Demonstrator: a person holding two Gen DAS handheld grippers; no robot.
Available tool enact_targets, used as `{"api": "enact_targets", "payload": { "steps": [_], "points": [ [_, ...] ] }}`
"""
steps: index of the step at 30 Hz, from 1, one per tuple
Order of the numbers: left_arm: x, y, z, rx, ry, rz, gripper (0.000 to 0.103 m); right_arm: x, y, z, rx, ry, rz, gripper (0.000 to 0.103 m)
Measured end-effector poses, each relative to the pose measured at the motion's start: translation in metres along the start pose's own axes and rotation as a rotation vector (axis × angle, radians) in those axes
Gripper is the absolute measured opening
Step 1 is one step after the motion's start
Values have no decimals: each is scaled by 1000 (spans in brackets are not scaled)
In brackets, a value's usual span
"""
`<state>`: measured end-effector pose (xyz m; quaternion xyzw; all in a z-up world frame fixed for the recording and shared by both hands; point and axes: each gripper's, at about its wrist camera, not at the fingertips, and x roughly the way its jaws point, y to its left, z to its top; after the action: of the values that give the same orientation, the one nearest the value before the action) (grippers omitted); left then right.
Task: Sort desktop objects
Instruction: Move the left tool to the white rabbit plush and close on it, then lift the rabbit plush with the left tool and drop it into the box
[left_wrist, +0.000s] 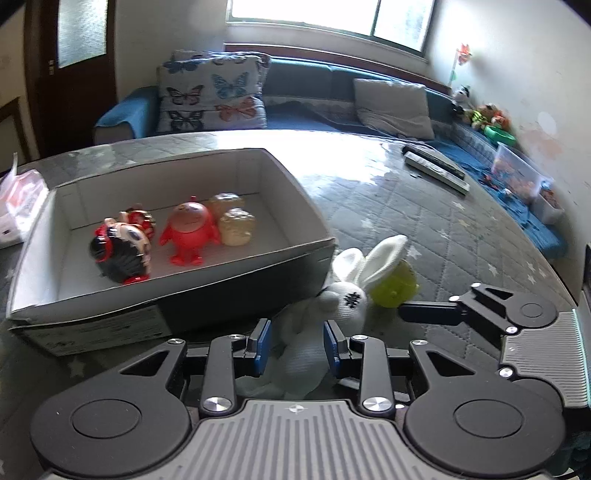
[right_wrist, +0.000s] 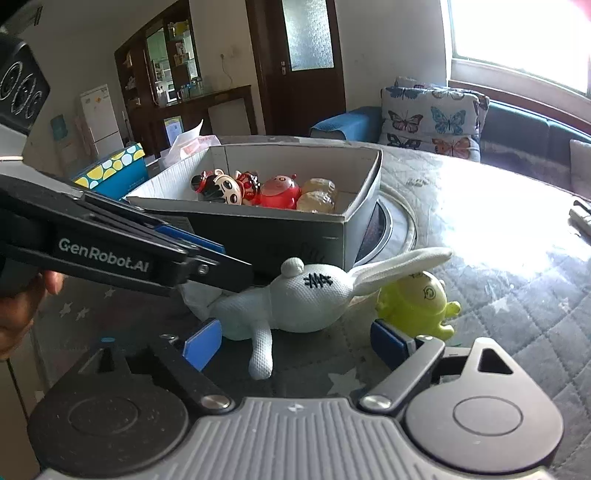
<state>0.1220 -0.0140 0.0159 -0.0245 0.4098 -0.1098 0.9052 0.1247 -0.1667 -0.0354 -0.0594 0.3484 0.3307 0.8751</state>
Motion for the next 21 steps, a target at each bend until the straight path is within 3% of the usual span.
{"api": "enact_targets", "payload": {
  "steps": [21],
  "points": [
    [33, 6, 3, -21, 102, -90, 34, 31, 5, 3, -5, 35, 51, 83]
  ]
}}
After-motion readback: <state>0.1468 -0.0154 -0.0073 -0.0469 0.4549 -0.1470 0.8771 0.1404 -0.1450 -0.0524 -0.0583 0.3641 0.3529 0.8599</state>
